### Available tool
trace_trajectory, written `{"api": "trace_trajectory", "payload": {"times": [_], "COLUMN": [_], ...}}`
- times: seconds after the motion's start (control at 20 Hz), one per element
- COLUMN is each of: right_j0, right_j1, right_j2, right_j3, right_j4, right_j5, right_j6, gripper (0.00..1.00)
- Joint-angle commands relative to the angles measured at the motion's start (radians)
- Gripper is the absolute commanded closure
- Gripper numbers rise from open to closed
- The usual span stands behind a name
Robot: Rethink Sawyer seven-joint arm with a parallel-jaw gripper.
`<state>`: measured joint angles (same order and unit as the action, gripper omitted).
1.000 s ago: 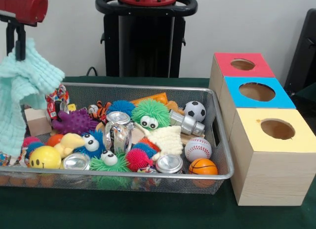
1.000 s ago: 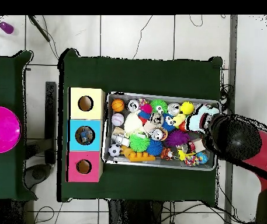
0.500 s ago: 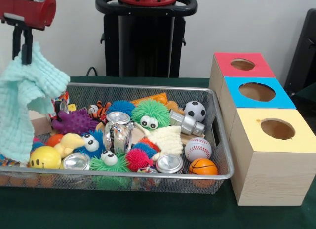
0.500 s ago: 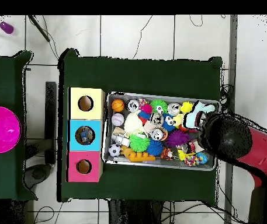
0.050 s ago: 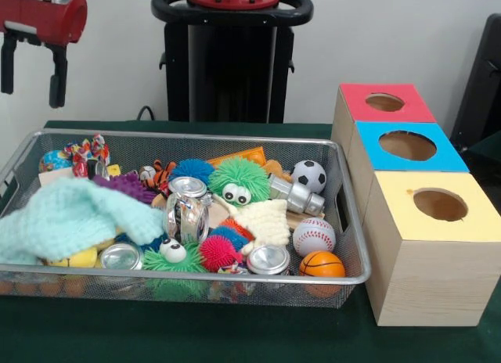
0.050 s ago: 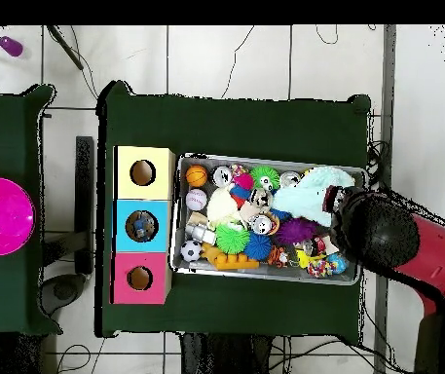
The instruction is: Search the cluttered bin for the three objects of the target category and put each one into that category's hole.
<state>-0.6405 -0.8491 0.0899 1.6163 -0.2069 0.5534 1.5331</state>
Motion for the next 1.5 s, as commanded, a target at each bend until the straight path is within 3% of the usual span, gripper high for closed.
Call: {"api": "trace_trajectory", "payload": {"times": [0.05,0.3,0.5,0.75,1.0,1.3,1.5], "right_j0": [-0.018,-0.004,0.034,0.185,0.284,0.415,0.401], "right_j1": [0.0,0.003,-0.001,-0.004,0.024,0.124,0.122], "right_j2": [0.027,0.016,-0.015,-0.133,-0.223,-0.346,-0.322], "right_j3": [0.142,0.134,0.124,0.079,0.043,0.003,0.053], "right_j4": [-0.043,-0.083,-0.085,-0.091,-0.062,0.014,0.094], "right_j5": [-0.045,-0.041,-0.032,0.043,0.059,-0.058,-0.241], "right_j6": [0.043,0.021,0.087,0.247,0.314,0.492,0.524], "gripper": [0.0,0.0,0.0,0.0,0.0,0.0,0.0]}}
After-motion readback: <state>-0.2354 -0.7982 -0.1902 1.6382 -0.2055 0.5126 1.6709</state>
